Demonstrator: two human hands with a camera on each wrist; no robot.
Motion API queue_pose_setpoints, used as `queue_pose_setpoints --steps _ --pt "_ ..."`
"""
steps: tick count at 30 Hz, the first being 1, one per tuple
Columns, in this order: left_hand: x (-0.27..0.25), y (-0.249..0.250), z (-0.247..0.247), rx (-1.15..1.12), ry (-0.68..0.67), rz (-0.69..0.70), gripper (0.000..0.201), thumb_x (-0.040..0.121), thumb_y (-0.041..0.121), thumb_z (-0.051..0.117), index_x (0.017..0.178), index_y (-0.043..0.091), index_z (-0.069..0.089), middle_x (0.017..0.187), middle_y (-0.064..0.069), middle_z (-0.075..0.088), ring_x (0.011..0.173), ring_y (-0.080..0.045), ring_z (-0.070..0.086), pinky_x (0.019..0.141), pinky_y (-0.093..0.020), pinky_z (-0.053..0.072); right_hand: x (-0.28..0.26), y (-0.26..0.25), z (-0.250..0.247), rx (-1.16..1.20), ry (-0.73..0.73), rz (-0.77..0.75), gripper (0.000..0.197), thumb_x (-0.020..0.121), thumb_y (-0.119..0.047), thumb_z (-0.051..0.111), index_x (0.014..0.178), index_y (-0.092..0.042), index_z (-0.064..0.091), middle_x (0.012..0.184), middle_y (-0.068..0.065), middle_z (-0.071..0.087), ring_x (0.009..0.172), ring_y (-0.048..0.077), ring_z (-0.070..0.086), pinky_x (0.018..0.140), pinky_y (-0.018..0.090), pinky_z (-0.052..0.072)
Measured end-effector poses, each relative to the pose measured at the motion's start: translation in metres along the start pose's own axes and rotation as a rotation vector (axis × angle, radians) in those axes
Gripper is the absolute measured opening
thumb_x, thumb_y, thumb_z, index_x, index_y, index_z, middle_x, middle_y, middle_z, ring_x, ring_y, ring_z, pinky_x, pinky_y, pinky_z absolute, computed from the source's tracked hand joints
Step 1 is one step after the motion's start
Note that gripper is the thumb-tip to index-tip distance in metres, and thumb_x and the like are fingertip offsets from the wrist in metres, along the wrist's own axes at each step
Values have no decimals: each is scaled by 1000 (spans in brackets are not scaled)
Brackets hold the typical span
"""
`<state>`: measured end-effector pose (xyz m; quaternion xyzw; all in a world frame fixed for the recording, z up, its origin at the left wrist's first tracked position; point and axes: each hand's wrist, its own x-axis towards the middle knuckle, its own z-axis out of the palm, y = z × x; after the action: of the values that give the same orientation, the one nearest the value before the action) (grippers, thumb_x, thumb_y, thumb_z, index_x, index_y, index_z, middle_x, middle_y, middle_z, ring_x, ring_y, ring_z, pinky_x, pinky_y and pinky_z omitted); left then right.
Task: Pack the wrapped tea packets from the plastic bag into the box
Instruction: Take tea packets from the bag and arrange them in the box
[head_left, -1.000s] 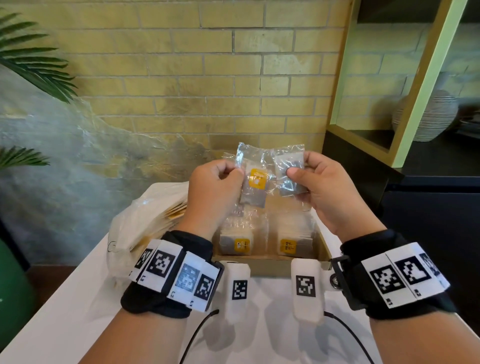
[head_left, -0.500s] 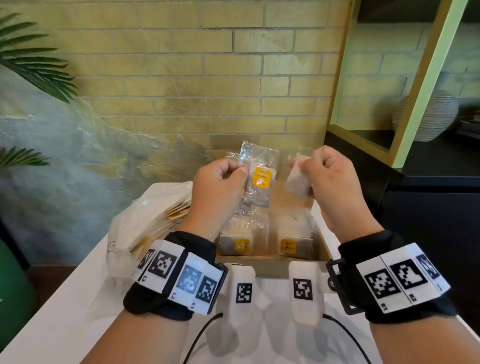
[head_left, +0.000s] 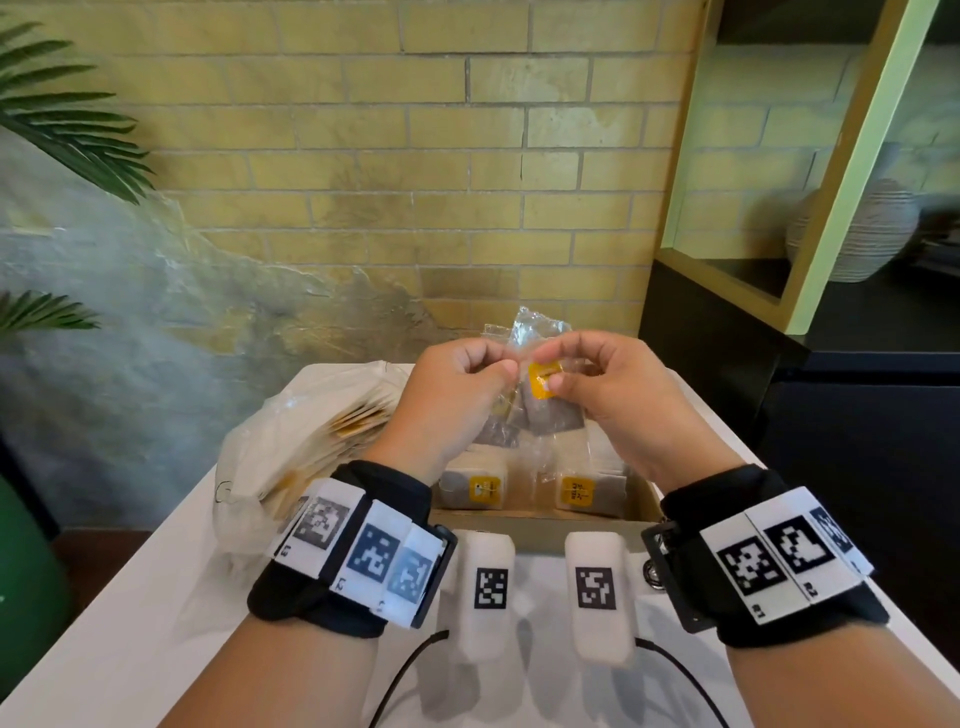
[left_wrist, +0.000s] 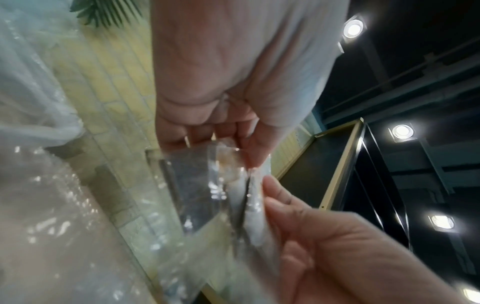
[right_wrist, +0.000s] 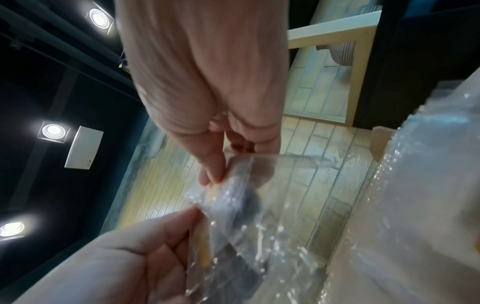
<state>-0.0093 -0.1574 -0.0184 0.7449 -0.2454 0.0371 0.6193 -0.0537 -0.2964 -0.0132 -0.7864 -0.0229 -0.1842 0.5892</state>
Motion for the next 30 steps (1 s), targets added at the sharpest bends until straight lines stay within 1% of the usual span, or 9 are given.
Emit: queue_pose_setpoints --steps 3,6,8,10,13,17,20,25,30 --pt "1 -3 -1 -44 1 -67 28 89 3 56 73 25 63 67 8 60 64 -11 53 63 -27 45 2 5 2 26 32 -1 40 79 8 63 92 -29 55 87 13 58 75 20 56 76 39 57" --pt "3 -8 -2 -50 3 -156 32 86 -1 57 90 30 52 84 1 61 72 -13 55 59 -25 40 3 10 0 -4 28 35 51 76 5 69 108 -28 47 72 5 51 68 14 52 71 28 51" --pt "4 -10 -2 -47 -29 -219 40 84 -5 57 106 26 45 80 2 60 70 -12 55 57 -25 38 5 13 -3 -91 -12 68 42 75 2 72 102 -24 53 73 8 54 70 17 53 69 26 49" --pt "4 -12 -4 -9 -88 -264 45 82 -9 57 112 22 45 75 3 59 65 -13 53 54 -26 38 5 14 -4 -229 -68 102 26 74 -2 73 90 -18 59 77 9 59 72 18 55 70 28 48" --pt "3 -14 -6 70 -194 -352 36 79 -10 57 93 23 55 70 4 56 68 -16 51 52 -25 37 5 15 -6 -392 -141 128 17 75 -6 74 76 -15 60 73 1 60 70 13 54 71 29 48" --pt "3 -15 -5 121 -258 -421 30 80 -7 59 78 23 58 72 3 54 87 -22 51 69 -33 43 3 11 -8 -437 -206 136 15 80 -8 70 73 -16 59 69 -3 57 63 8 51 56 17 46" --pt "3 -14 -7 98 -237 -392 30 81 -5 59 76 24 59 71 5 56 88 -20 53 74 -34 44 2 7 -9 -406 -136 82 12 83 -9 67 76 -17 62 69 -5 58 61 5 51 55 14 47" --pt "4 -11 -11 56 -168 -310 29 85 -4 54 77 23 59 70 8 54 73 -8 52 60 -23 43 4 6 -8 -360 -27 -5 17 84 -10 66 73 -23 65 64 -2 57 57 9 51 60 22 48" --pt "5 -16 -12 150 -216 -377 27 83 -3 56 77 24 60 73 8 60 80 -12 55 62 -25 45 2 5 -10 -441 -172 89 7 82 -7 67 80 -14 68 64 -1 59 52 2 52 51 12 47"
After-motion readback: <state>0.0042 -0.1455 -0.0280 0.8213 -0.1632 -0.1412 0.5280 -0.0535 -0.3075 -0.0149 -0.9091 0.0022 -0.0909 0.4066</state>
